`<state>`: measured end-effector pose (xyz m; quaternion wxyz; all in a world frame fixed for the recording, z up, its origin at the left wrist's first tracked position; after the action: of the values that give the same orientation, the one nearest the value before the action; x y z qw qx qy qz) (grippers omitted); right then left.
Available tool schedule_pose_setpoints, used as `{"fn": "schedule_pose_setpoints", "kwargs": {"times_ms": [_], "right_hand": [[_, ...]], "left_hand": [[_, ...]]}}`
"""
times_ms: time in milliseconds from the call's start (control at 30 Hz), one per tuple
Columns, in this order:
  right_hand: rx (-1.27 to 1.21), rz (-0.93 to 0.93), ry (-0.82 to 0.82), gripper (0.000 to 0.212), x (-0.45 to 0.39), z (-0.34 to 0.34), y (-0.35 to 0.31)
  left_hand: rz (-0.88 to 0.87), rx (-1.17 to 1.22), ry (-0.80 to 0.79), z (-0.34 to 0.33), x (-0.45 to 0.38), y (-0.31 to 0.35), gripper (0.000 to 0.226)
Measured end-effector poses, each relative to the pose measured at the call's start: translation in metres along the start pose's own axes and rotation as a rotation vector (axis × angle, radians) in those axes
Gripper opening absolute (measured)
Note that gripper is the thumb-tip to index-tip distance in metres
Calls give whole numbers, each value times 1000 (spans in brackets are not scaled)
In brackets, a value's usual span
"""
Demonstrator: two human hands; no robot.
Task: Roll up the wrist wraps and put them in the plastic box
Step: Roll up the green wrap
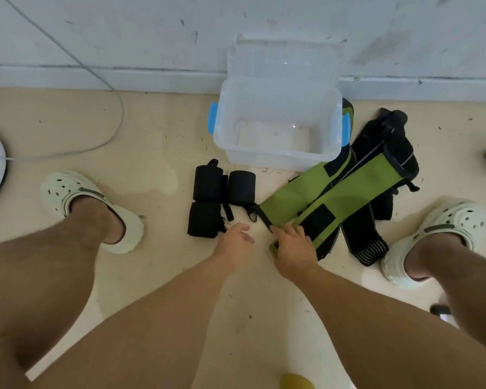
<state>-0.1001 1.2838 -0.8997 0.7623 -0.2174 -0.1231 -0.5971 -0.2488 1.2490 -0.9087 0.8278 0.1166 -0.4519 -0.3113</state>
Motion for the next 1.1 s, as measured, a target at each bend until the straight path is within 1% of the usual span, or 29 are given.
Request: {"fn": "schedule_pose_setpoints", "kwargs": {"times_ms": [67,100,133,167,233,267,333,367,433,500,700,767,800,833,933,967,1000,1100], "right_hand": [[98,65,19,78,3,-1,3],[164,114,32,73,4,-1,3],[232,163,37,66,6,-2,2],[287,198,30,60,9,-3,2],[352,219,7,52,14,-7,4],[368,220,3,50,17,-10,6],[372,220,16,49,20,-12,8],[356,216,28,48,20,-12,10],[320,211,51,49,20,-11,12],[289,206,62,50,18,-10,14],[162,181,99,48,18,-6,20],[131,182,116,45,20,-6,21],[112,183,123,45,20,-6,23],[90,187,130,45,21,-7,24],[42,204,156,40,25,-10,32],[44,219,180,36,27,-9,34],[56,232,215,32,28,-6,38],[98,236,346,32,32,8,52]], "left_hand": [[34,22,-19,-7,-1,1,47],[58,59,-25,-10,-1,3,50],[118,122,-35,-15,-3,3,50],[193,226,-41,-19,-3,6,44],[403,463,-63,-32,-1,14,20],[483,529,-36,-36,-2,16,15],[560,577,18,-44,-5,21,5],[592,623,16,-48,-3,27,7],[636,675,13,-61,-6,32,18],[645,683,16,-68,-8,35,22],[638,651,60,-73,-16,37,22],[626,628,101,-72,-17,39,32],[603,610,114,-71,-17,42,37],[577,598,120,-71,-18,46,36],[494,570,139,-70,-23,57,18],[469,551,162,-68,-25,60,13],[439,521,191,-64,-26,62,13],[285,356,259,-52,-25,76,16]]}}
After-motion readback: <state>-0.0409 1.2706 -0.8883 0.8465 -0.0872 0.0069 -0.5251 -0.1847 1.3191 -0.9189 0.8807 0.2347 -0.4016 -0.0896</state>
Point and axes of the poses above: each hand's wrist, its own x-axis away from the middle knuckle, its own z-axis out of the back of the hand, y = z × x, the point moved 7 cm from there along -x, towards the middle knuckle, and after that the axes turned 13 degrees about y, right-handed, at the moved point
